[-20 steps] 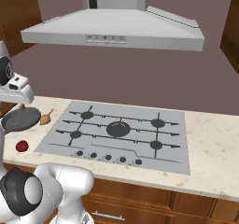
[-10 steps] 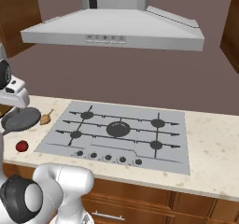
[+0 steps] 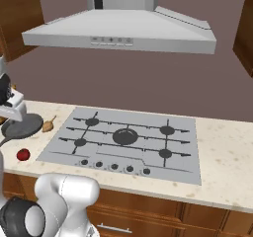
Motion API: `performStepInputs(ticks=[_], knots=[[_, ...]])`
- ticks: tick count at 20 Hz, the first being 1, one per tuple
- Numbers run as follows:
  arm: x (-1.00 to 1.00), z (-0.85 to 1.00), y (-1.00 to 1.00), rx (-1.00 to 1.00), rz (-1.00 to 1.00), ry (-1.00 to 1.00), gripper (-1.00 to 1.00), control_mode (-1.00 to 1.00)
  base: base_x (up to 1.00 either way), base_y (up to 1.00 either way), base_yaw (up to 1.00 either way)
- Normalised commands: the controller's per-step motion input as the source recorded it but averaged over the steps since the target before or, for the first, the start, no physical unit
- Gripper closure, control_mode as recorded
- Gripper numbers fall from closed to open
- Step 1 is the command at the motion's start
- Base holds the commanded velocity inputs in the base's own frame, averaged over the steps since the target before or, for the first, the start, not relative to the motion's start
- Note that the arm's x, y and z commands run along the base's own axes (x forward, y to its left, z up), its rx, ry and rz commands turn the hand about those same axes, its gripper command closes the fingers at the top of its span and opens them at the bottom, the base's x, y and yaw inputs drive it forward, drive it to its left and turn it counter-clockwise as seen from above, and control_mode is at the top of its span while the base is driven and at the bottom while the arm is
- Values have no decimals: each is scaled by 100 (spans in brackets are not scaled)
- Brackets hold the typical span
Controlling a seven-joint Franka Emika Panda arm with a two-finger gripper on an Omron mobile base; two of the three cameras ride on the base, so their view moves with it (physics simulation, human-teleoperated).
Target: Place the pan on the rear right burner on the stove. Then place the tomato and the onion in the pan and turn on the rear right burner.
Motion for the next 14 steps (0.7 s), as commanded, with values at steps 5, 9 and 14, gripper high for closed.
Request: performStepInputs(ticks=[5,9,14], knots=[[0,-13,32,0,0,0,-100,-100,0,0,0],[3,-4,38,0,0,0,-100,-100,0,0,0],[11,-5,37,0,0,0,-100,-100,0,0,0]])
